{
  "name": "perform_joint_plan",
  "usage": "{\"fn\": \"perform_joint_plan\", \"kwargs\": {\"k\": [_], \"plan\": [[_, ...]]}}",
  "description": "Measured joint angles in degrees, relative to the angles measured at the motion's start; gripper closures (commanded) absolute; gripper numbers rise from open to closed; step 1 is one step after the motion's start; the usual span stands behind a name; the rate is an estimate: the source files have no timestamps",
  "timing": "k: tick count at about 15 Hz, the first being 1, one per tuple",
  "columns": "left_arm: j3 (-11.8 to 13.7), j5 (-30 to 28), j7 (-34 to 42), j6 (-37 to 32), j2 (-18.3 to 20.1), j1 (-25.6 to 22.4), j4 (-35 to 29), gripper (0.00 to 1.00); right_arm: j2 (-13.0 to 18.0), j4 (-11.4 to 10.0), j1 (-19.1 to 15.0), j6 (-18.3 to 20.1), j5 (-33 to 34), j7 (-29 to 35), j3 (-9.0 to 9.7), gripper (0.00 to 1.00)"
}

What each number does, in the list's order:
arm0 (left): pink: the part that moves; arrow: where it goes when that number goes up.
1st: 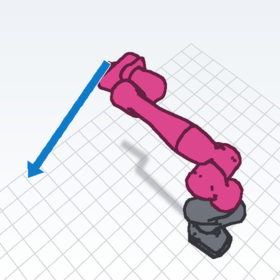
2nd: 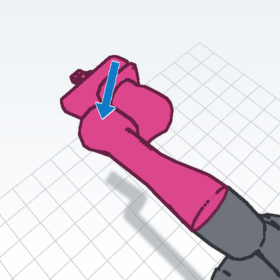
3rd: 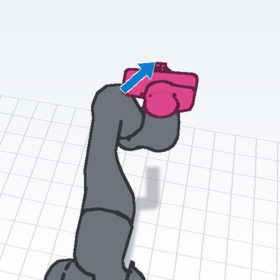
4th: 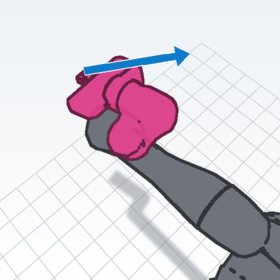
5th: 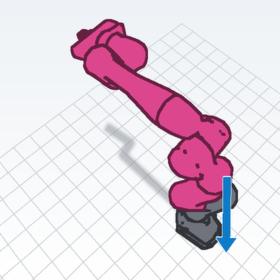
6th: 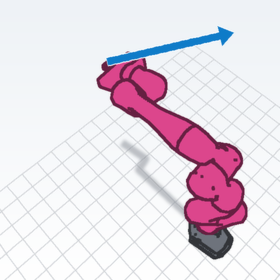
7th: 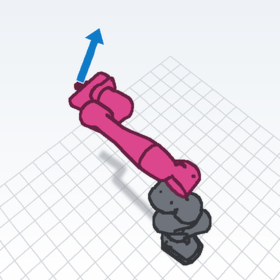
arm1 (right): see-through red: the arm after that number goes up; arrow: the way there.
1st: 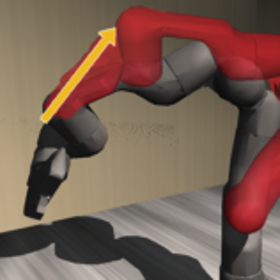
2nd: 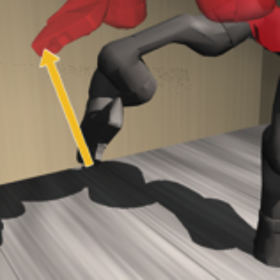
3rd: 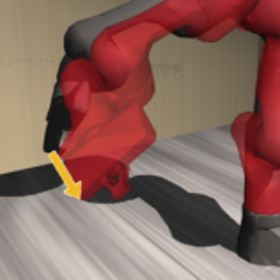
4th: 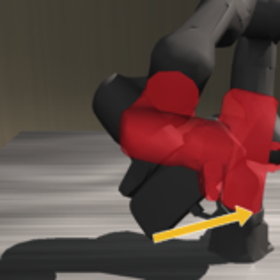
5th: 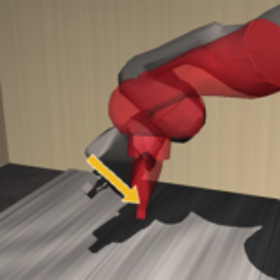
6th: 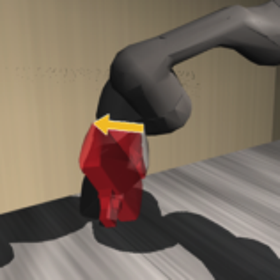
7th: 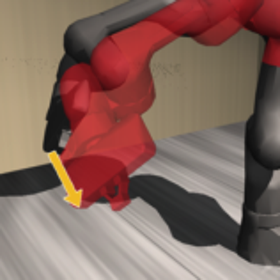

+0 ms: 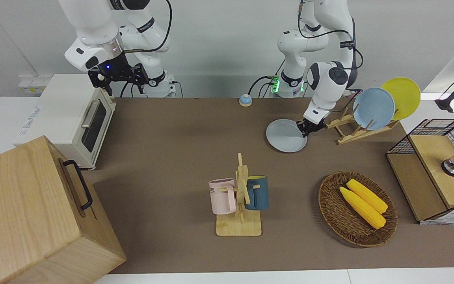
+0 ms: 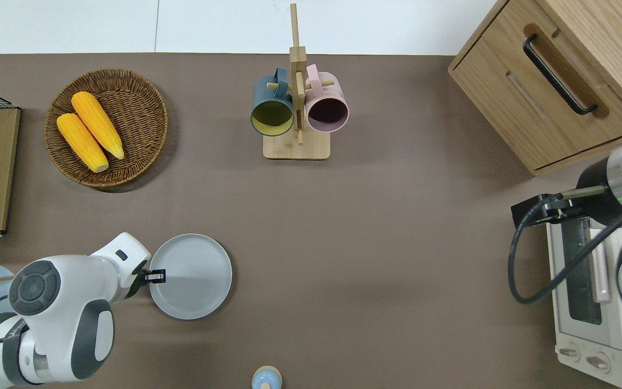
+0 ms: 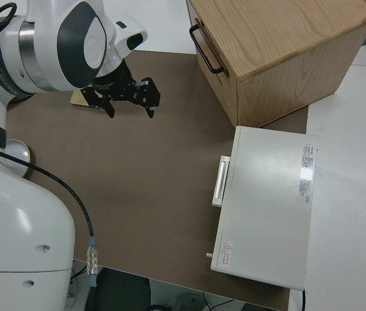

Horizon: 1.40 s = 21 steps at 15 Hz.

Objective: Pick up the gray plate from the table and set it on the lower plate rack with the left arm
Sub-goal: 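Grasp the gray plate's rim with the left gripper, then lift the gray plate and carry it toward the wooden plate rack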

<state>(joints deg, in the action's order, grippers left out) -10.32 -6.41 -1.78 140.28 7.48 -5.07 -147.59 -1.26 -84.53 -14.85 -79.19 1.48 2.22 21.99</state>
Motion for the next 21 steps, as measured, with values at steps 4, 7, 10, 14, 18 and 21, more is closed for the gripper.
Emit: {"fn": "perform_joint_plan", "kwargs": {"k": [4,7,10,14,18,21], "plan": [[0.6,0.0,0.0,-6.9,0.8,-0.2,5.2,1.00,0.0,0.0,0.0,0.0,0.0,0.0,0.00,0.017],[0.8,0.1,0.0,-13.2,2.1,-0.4,10.3,1.00,0.0,0.0,0.0,0.0,0.0,0.0,0.00,0.017],[0.9,0.8,0.0,-21.1,3.2,-0.4,16.5,1.00,0.0,0.0,0.0,0.0,0.0,0.0,0.00,0.017],[1.2,2.3,0.0,-31.2,3.8,-0.5,25.6,1.00,0.0,0.0,0.0,0.0,0.0,0.0,0.00,0.017],[2.3,2.6,0.0,-35.7,3.8,-0.5,30.3,1.00,0.0,0.0,0.0,0.0,0.0,0.0,0.00,0.017],[2.3,4.8,0.0,-36.6,3.7,-0.5,30.8,1.00,0.0,0.0,0.0,0.0,0.0,0.0,0.00,0.017]]}}
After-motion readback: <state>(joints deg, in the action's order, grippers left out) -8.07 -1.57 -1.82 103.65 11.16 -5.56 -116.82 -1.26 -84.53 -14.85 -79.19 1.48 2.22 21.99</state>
